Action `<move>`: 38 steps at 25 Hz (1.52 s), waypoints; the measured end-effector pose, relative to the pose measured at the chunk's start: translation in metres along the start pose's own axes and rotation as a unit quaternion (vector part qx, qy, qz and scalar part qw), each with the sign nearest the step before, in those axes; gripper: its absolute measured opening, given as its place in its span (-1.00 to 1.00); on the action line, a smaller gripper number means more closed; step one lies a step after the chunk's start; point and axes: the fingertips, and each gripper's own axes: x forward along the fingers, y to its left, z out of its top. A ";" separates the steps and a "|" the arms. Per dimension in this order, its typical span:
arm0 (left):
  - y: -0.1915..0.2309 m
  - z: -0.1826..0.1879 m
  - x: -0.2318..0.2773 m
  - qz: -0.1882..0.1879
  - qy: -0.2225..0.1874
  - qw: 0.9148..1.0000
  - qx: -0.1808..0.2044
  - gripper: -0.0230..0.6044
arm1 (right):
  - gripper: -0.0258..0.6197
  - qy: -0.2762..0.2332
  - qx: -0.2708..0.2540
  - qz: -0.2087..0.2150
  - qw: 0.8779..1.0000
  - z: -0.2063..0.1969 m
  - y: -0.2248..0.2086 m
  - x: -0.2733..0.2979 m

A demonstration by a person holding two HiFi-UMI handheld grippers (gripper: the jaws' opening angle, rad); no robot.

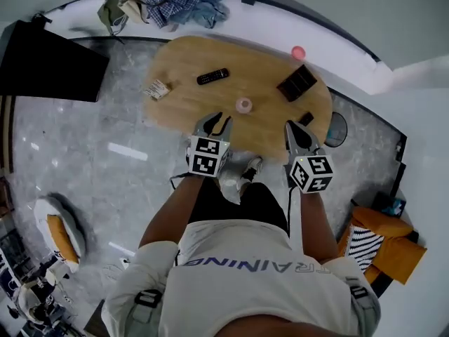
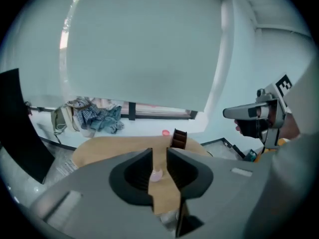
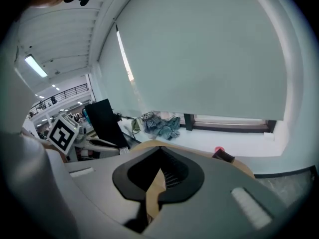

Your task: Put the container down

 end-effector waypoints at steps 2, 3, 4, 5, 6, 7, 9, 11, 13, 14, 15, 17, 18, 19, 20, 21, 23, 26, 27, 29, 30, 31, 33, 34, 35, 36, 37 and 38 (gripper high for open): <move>0.002 0.020 -0.036 0.019 -0.027 0.999 -0.014 -0.81 | -0.87 -0.015 -0.013 0.011 1.000 0.023 0.013 -0.008; 0.002 0.030 -0.053 0.024 -0.041 0.999 -0.018 -0.81 | -0.87 -0.022 -0.018 0.016 0.999 0.033 0.018 -0.013; 0.001 0.040 -0.069 0.027 -0.056 0.998 -0.019 -0.81 | -0.87 -0.028 -0.023 0.019 0.999 0.042 0.023 -0.018; 0.000 0.051 -0.085 0.030 -0.070 0.997 -0.015 -0.81 | -0.87 -0.035 -0.026 0.021 0.999 0.051 0.028 -0.023; 0.000 0.061 -0.099 0.032 -0.082 0.996 -0.009 -0.82 | -0.87 -0.041 -0.029 0.023 0.998 0.060 0.032 -0.027; -0.001 0.070 -0.113 0.033 -0.092 0.995 -0.003 -0.83 | -0.87 -0.047 -0.031 0.024 0.998 0.068 0.035 -0.031; -0.002 0.086 -0.138 0.032 -0.110 0.993 -0.001 -0.84 | -0.87 -0.060 -0.035 0.025 0.997 0.083 0.041 -0.041; -0.004 0.104 -0.161 0.029 -0.131 0.991 -0.012 -0.88 | -0.87 -0.074 -0.043 0.027 0.996 0.099 0.048 -0.052; -0.005 0.131 -0.181 0.025 -0.160 0.987 -0.018 -0.92 | -0.87 -0.091 -0.053 0.029 0.994 0.118 0.056 -0.060; -0.006 0.146 -0.189 0.025 -0.176 0.984 -0.013 -0.93 | -0.87 -0.102 -0.058 0.030 0.993 0.129 0.061 -0.063; -0.007 0.160 -0.196 0.024 -0.190 0.981 -0.005 -0.93 | -0.87 -0.113 -0.062 0.031 0.991 0.140 0.065 -0.066; -0.011 0.181 -0.208 0.020 -0.211 0.977 0.014 -0.93 | -0.87 -0.134 -0.071 0.033 0.988 0.161 0.073 -0.073; -0.014 0.188 -0.212 0.019 -0.219 0.975 0.022 -0.93 | -0.87 -0.144 -0.076 0.034 0.986 0.170 0.076 -0.077; -0.017 0.194 -0.215 0.017 -0.224 0.974 0.027 -0.93 | -0.87 -0.153 -0.080 0.035 0.984 0.179 0.078 -0.081; -0.020 0.198 -0.217 0.015 -0.228 0.973 0.030 -0.93 | -0.87 -0.162 -0.084 0.036 0.983 0.188 0.078 -0.086; -0.022 0.201 -0.218 0.013 -0.230 0.973 0.033 -0.93 | -0.88 -0.171 -0.087 0.035 0.981 0.195 0.078 -0.090; -0.025 0.204 -0.219 0.009 -0.229 0.973 0.037 -0.93 | -0.88 -0.183 -0.092 0.030 0.978 0.204 0.075 -0.097; -0.023 0.207 -0.219 0.007 -0.232 0.972 0.037 -0.93 | -0.88 -0.188 -0.095 0.017 0.977 0.210 0.071 -0.101; -0.021 0.209 -0.219 0.006 -0.234 0.972 0.037 -0.93 | -0.88 -0.187 -0.095 0.016 0.978 0.211 0.070 -0.101; -0.020 0.214 -0.218 0.004 -0.236 0.971 0.037 -0.93 | -0.88 -0.186 -0.096 0.016 0.978 0.214 0.069 -0.100; -0.020 0.216 -0.217 0.003 -0.236 0.971 0.038 -0.93 | -0.88 -0.186 -0.097 0.016 0.978 0.215 0.069 -0.101; -0.020 0.217 -0.216 0.002 -0.237 0.971 0.039 -0.93 | -0.88 -0.185 -0.098 0.016 0.978 0.214 0.068 -0.101; -0.022 0.219 -0.214 -0.002 -0.239 0.970 0.039 -0.93 | -0.88 -0.183 -0.099 0.016 0.978 0.214 0.066 -0.101; -0.022 0.220 -0.212 -0.004 -0.241 0.970 0.040 -0.93 | -0.88 -0.182 -0.100 0.015 0.978 0.213 0.065 -0.100; -0.022 0.221 -0.211 -0.007 -0.243 0.969 0.042 -0.93 | -0.88 -0.182 -0.100 0.014 0.978 0.213 0.064 -0.099; -0.023 0.222 -0.210 -0.009 -0.247 0.968 0.043 -0.93 | -0.88 -0.183 -0.100 0.014 0.978 0.214 0.064 -0.098; -0.023 0.224 -0.209 -0.012 -0.251 0.967 0.044 -0.93 | -0.88 -0.184 -0.097 0.014 0.978 0.215 0.064 -0.097; -0.023 0.225 -0.208 -0.013 -0.253 0.966 0.045 -0.93 | -0.88 -0.186 -0.094 0.016 0.978 0.216 0.065 -0.097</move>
